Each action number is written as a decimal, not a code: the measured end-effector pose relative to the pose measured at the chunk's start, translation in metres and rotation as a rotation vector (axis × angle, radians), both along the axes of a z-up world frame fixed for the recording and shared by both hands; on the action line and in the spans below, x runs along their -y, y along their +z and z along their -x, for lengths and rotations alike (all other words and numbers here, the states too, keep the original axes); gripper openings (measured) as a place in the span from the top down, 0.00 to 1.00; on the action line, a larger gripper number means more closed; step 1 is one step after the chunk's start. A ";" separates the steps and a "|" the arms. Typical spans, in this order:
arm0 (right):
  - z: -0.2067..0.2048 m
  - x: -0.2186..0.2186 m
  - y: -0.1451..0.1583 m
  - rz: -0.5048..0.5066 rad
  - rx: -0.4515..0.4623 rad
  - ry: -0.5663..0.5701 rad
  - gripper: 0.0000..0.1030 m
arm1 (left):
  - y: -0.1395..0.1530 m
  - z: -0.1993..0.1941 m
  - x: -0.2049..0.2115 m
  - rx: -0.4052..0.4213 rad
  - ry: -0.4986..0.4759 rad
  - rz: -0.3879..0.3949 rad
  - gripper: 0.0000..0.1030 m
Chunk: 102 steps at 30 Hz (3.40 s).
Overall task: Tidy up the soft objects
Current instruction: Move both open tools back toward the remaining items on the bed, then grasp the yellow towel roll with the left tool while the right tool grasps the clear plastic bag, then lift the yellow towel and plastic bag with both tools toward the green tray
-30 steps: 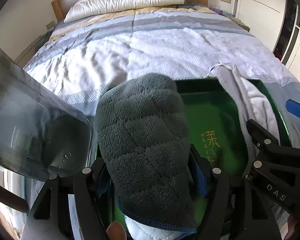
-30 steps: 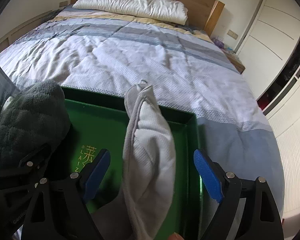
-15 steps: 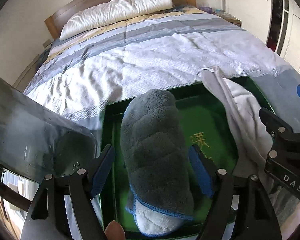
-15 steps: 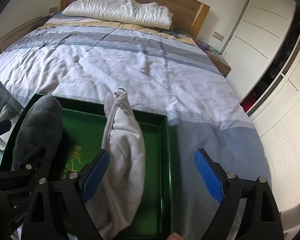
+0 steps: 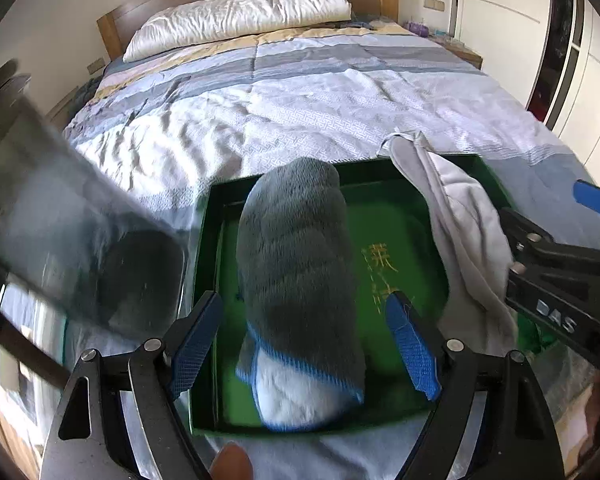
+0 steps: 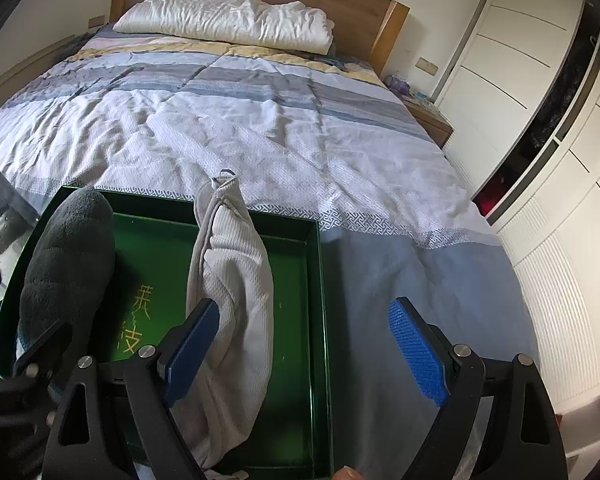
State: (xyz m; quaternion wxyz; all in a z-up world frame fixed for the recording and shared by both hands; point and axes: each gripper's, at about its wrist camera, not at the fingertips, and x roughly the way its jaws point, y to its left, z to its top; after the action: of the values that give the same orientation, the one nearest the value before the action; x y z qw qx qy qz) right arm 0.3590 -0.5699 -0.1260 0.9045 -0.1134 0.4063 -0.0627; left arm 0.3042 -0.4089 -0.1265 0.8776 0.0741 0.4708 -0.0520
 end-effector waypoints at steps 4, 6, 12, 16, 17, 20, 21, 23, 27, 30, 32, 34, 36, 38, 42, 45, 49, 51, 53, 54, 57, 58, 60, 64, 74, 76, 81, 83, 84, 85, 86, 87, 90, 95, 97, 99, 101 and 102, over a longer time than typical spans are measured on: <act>0.015 0.000 0.006 -0.001 0.008 -0.013 0.15 | 0.016 0.025 -0.014 -0.008 0.023 0.074 0.23; 0.033 -0.001 0.013 -0.015 0.017 -0.017 0.15 | 0.030 0.049 -0.026 -0.004 0.020 0.115 0.23; 0.111 -0.034 0.032 -0.019 0.031 0.036 0.15 | 0.063 0.118 -0.086 -0.053 -0.025 0.182 0.23; 0.170 -0.079 0.049 -0.048 0.032 0.114 0.15 | 0.084 0.161 -0.145 -0.035 -0.026 0.168 0.23; 0.182 -0.092 0.053 -0.059 0.033 0.137 0.15 | 0.089 0.175 -0.169 -0.024 -0.014 0.149 0.23; 0.212 -0.135 0.063 -0.072 0.040 0.212 0.15 | 0.089 0.205 -0.219 -0.012 0.012 0.112 0.23; 0.220 -0.148 0.065 -0.087 0.039 0.239 0.15 | 0.084 0.216 -0.237 -0.020 0.026 0.094 0.23; 0.231 -0.178 0.067 -0.110 0.029 0.295 0.15 | 0.067 0.232 -0.266 -0.039 0.039 0.064 0.23; 0.240 -0.239 0.063 -0.175 0.002 0.374 0.15 | 0.024 0.248 -0.305 -0.103 0.087 0.021 0.23; 0.234 -0.282 0.053 -0.197 -0.026 0.407 0.16 | -0.001 0.250 -0.324 -0.137 0.127 0.034 0.23; 0.225 -0.306 0.046 -0.212 -0.048 0.411 0.16 | -0.007 0.249 -0.325 -0.129 0.112 0.016 0.23; 0.211 -0.329 0.036 -0.231 -0.072 0.411 0.16 | -0.012 0.246 -0.323 -0.135 0.087 -0.010 0.23; 0.189 -0.340 0.026 -0.245 -0.098 0.406 0.16 | -0.017 0.245 -0.322 -0.150 0.068 0.007 0.23; 0.167 -0.352 0.014 -0.261 -0.123 0.403 0.16 | -0.023 0.243 -0.322 -0.155 0.042 -0.003 0.23; 0.127 -0.365 -0.007 -0.298 -0.173 0.393 0.18 | -0.041 0.235 -0.330 -0.188 0.027 0.004 0.23; 0.103 -0.375 -0.022 -0.314 -0.209 0.396 0.19 | -0.052 0.231 -0.338 -0.202 0.036 0.009 0.23; 0.079 -0.384 -0.040 -0.309 -0.238 0.403 0.20 | -0.064 0.228 -0.341 -0.223 0.044 0.016 0.23; 0.071 -0.387 -0.047 -0.299 -0.253 0.406 0.25 | -0.067 0.229 -0.340 -0.221 0.040 0.012 0.23; 0.064 -0.390 -0.055 -0.298 -0.268 0.404 0.26 | -0.068 0.227 -0.338 -0.214 0.036 0.003 0.23; 0.061 -0.391 -0.057 -0.300 -0.271 0.403 0.27 | -0.069 0.225 -0.336 -0.213 0.036 0.002 0.23; 0.051 -0.394 -0.065 -0.315 -0.281 0.402 0.27 | -0.072 0.221 -0.333 -0.214 0.039 0.001 0.23; 0.051 -0.395 -0.066 -0.317 -0.282 0.402 0.26 | -0.073 0.220 -0.332 -0.214 0.039 0.001 0.23; 0.048 -0.398 -0.068 -0.321 -0.284 0.405 0.25 | -0.075 0.218 -0.328 -0.215 0.038 -0.003 0.23; 0.042 -0.409 -0.076 -0.309 -0.287 0.408 0.27 | -0.077 0.213 -0.319 -0.214 0.042 -0.010 0.23; 0.038 -0.403 -0.078 -0.303 -0.275 0.388 0.74 | -0.082 0.223 -0.294 -0.191 0.036 -0.042 0.31; 0.038 -0.402 -0.078 -0.298 -0.267 0.383 0.84 | -0.085 0.226 -0.287 -0.189 0.024 -0.037 0.42; 0.041 -0.403 -0.075 -0.278 -0.253 0.389 0.91 | -0.078 0.226 -0.275 -0.182 0.000 -0.036 0.69; 0.044 -0.406 -0.072 -0.259 -0.237 0.397 0.92 | -0.076 0.225 -0.274 -0.180 0.002 -0.034 0.76; 0.047 -0.408 -0.071 -0.246 -0.229 0.404 0.92 | -0.075 0.225 -0.272 -0.178 0.003 -0.041 0.79; 0.049 -0.409 -0.070 -0.235 -0.223 0.412 0.92 | -0.074 0.225 -0.271 -0.175 0.002 -0.050 0.81; 0.050 -0.411 -0.069 -0.227 -0.219 0.417 0.92 | -0.070 0.226 -0.271 -0.171 0.001 -0.056 0.82; 0.052 -0.411 -0.068 -0.221 -0.215 0.420 0.92 | -0.069 0.228 -0.271 -0.167 0.002 -0.058 0.83; 0.058 -0.412 -0.064 -0.207 -0.197 0.438 0.93 | -0.067 0.231 -0.273 -0.155 0.008 -0.056 0.84; 0.074 -0.410 -0.052 -0.198 -0.162 0.484 0.93 | -0.057 0.233 -0.285 -0.142 0.042 0.002 0.84; 0.081 -0.407 -0.046 -0.200 -0.153 0.503 0.93 | -0.051 0.236 -0.289 -0.135 0.054 0.022 0.84; 0.091 -0.404 -0.039 -0.199 -0.141 0.519 0.93 | -0.042 0.241 -0.297 -0.124 0.068 0.044 0.84; 0.102 -0.401 -0.033 -0.203 -0.131 0.535 0.93 | -0.032 0.245 -0.301 -0.105 0.088 0.056 0.84; 0.107 -0.400 -0.030 -0.205 -0.127 0.541 0.93 | -0.028 0.246 -0.304 -0.098 0.096 0.062 0.84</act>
State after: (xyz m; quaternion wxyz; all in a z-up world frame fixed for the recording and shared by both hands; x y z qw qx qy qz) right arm 0.2522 -0.1701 -0.1557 0.8678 -0.1294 0.4213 0.2293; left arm 0.0586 -0.1050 -0.1547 0.8568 0.0215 0.5145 -0.0280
